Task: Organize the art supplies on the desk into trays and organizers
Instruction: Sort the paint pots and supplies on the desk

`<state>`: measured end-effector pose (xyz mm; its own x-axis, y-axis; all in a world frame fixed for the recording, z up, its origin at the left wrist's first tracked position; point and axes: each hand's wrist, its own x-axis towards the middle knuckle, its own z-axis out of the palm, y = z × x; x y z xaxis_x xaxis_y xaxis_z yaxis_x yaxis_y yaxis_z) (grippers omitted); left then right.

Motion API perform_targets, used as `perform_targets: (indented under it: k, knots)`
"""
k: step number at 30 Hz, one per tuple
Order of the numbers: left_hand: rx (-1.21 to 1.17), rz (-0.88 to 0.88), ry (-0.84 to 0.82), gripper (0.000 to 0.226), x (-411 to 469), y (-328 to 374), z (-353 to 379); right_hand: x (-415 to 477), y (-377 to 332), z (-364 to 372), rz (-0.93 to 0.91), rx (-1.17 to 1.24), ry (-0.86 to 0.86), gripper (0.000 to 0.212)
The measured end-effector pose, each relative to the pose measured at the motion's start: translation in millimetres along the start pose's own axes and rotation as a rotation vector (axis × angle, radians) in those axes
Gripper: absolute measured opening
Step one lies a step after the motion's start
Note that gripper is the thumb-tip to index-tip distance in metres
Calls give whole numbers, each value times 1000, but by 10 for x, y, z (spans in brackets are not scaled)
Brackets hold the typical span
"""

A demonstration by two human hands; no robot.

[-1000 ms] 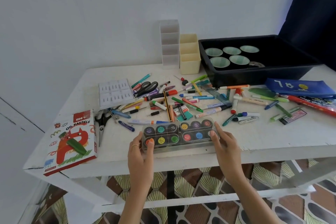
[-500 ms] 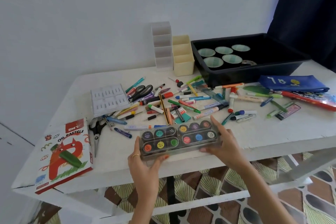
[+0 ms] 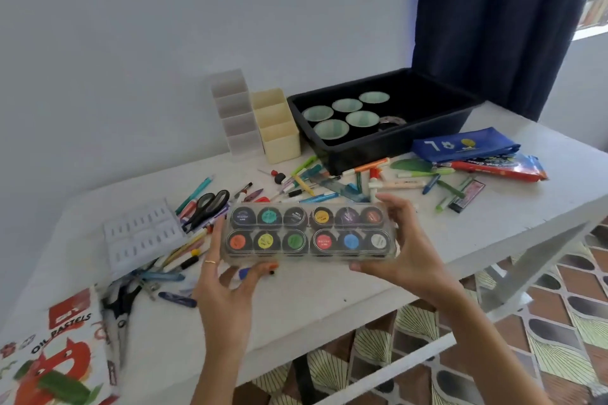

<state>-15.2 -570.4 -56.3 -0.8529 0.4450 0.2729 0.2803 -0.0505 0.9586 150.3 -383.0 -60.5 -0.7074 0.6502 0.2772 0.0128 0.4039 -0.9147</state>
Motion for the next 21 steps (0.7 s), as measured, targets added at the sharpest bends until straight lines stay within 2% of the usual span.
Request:
perform_targets:
  k: [3, 6, 10, 12, 15, 18, 21]
  knots:
    - [-206, -70, -77, 84, 236, 90, 396, 114, -2, -307, -70, -149, 12, 96]
    - [-312, -146, -142, 84, 419, 185, 876, 193, 118, -610, -89, -251, 116, 86]
    - [-449, -145, -269, 43, 578, 358, 1601, 274, 319, -1033, -47, -328, 275, 81]
    - [-505, -175, -257, 36, 607, 405, 2050, 323, 424, -1339, -38, -345, 330, 82]
    - [-453, -146, -234, 37, 634, 480, 2692, 375, 546, -1795, -37, -378, 413, 82]
    - [-353, -94, -359, 34, 700, 503, 3308, 369, 727, -2247, -6, -404, 517, 82]
    - [-285, -89, -409, 47, 695, 491, 3960, 385, 939, -2675, 61, -398, 627, 84]
